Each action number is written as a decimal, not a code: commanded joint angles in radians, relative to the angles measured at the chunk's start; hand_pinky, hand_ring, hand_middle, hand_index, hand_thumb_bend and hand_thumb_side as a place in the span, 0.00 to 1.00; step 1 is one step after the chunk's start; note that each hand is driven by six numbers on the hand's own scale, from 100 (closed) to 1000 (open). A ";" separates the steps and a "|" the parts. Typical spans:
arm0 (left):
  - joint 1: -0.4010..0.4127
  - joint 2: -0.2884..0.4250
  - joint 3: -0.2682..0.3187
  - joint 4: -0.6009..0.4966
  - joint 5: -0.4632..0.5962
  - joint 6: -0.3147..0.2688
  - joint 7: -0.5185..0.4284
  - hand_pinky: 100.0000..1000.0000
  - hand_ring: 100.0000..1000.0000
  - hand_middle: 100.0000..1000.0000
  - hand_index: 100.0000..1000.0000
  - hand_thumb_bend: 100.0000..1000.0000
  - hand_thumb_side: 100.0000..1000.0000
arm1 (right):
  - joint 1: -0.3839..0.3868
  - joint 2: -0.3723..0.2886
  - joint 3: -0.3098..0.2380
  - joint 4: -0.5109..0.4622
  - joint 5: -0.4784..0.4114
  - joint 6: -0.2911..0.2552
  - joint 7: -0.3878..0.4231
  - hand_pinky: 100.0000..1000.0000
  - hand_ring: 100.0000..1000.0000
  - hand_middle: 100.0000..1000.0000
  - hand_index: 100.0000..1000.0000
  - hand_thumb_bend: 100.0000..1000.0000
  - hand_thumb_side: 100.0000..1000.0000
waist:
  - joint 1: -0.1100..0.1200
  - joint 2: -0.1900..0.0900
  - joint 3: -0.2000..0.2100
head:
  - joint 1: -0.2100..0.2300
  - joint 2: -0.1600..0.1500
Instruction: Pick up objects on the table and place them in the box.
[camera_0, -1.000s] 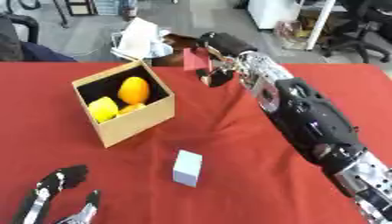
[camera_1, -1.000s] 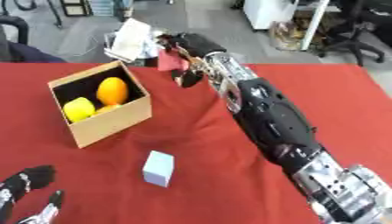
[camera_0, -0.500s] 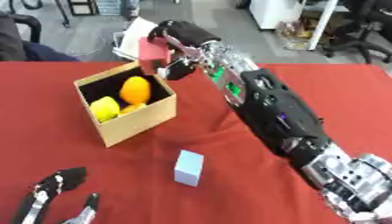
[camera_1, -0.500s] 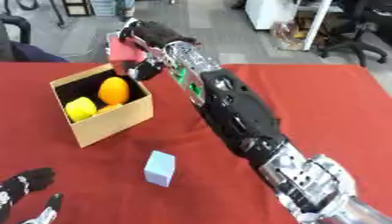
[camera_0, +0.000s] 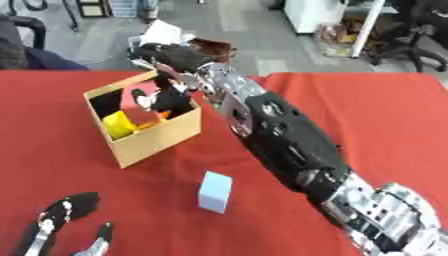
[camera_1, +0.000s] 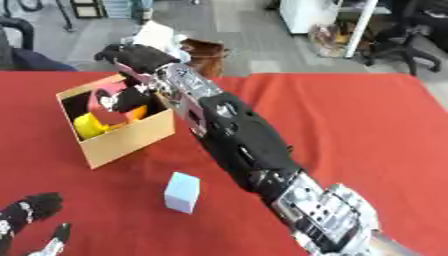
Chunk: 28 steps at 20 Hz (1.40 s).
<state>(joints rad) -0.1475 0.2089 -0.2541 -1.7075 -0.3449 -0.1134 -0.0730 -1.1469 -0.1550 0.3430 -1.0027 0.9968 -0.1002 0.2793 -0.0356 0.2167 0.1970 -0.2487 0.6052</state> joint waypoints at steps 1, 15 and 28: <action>-0.009 0.003 0.002 -0.016 0.004 -0.001 -0.002 0.76 0.72 0.68 0.81 0.19 0.29 | -0.018 -0.021 -0.009 -0.031 0.014 0.004 -0.005 0.79 0.77 0.94 0.97 0.07 0.54 | 0.014 -0.024 -0.004 | -0.003 -0.003; 0.038 0.027 0.062 -0.017 -0.009 0.022 0.048 0.76 0.72 0.68 0.81 0.19 0.28 | 0.169 -0.299 0.023 -0.343 -0.198 -0.063 -0.048 0.71 0.70 0.83 0.95 0.00 0.37 | 0.027 -0.036 -0.109 | 0.062 0.003; 0.046 0.070 0.207 -0.071 -0.047 0.096 0.172 0.75 0.72 0.68 0.81 0.19 0.23 | 0.483 -0.405 0.065 -0.683 -0.416 0.017 -0.038 0.65 0.62 0.67 0.84 0.00 0.49 | 0.043 -0.047 -0.116 | 0.068 0.020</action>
<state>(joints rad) -0.0931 0.2548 -0.0628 -1.7507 -0.3857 -0.0224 0.0860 -0.6533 -0.5366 0.4017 -1.6383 0.6068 -0.1019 0.2270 -0.0076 0.1995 0.0810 -0.1784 0.6229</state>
